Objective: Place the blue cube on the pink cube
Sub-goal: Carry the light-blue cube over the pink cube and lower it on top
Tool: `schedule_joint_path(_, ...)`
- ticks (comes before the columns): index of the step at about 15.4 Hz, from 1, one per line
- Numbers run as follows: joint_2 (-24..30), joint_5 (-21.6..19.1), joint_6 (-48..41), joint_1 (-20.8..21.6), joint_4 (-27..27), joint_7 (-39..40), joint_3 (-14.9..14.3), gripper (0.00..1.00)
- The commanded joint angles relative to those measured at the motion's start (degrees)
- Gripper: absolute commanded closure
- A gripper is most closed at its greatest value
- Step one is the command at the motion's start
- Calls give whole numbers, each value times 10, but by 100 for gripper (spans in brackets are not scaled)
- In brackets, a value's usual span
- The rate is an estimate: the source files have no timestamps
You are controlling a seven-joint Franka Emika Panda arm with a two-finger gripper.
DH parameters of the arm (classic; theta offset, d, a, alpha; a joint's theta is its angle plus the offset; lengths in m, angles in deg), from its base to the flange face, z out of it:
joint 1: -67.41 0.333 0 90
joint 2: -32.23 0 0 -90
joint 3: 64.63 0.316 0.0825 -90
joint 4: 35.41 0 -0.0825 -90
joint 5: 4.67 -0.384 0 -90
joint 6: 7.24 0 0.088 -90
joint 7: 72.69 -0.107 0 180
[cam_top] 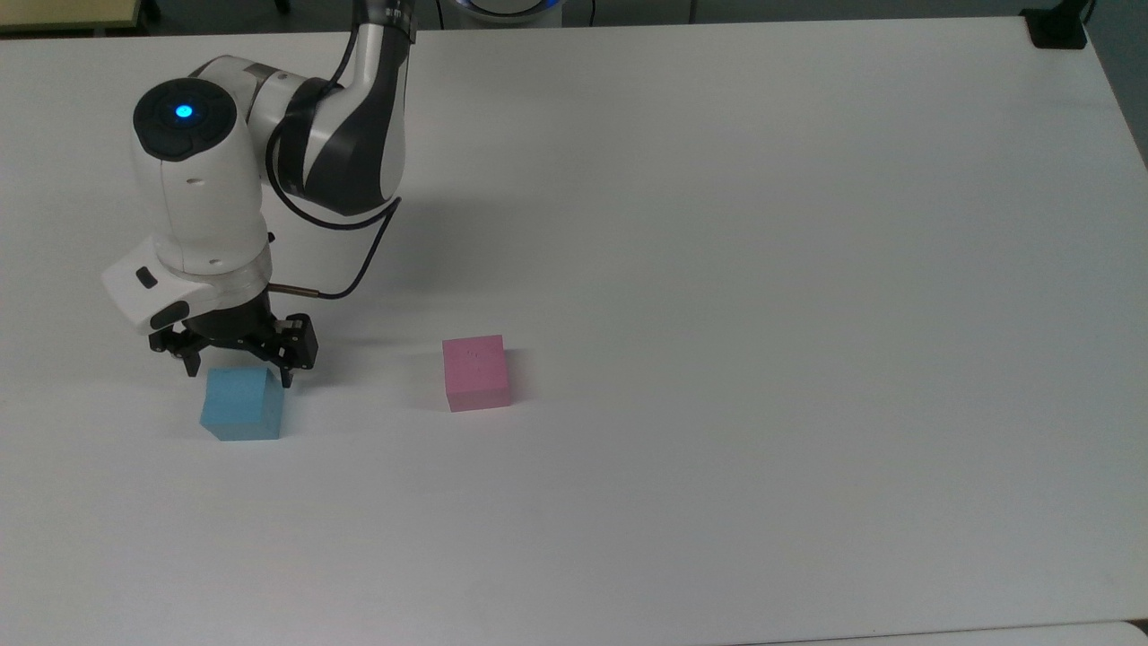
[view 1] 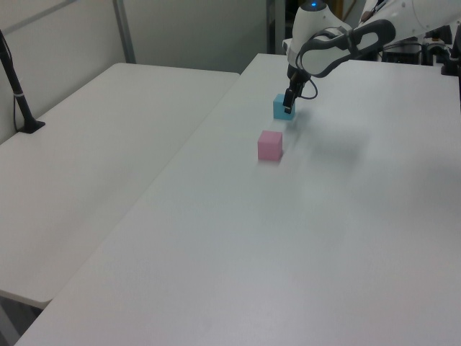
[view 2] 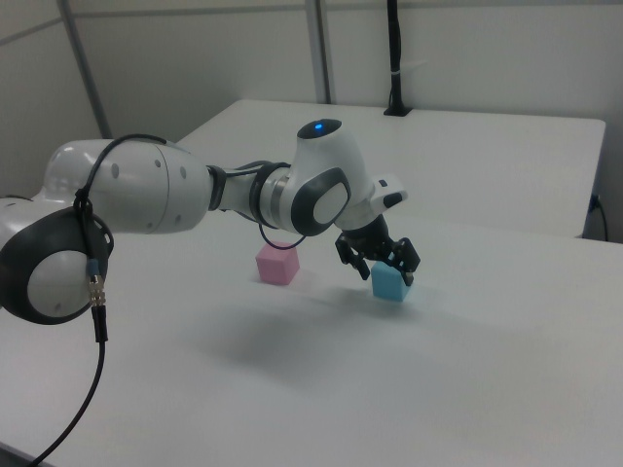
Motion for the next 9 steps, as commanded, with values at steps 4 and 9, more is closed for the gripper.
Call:
schedule_joint_path(4, -10, -10, 39, 6, 3, -20, 5, 0)
schedule_joint_path(9, -10, -1, 41, 7, 3, -24, 6, 61)
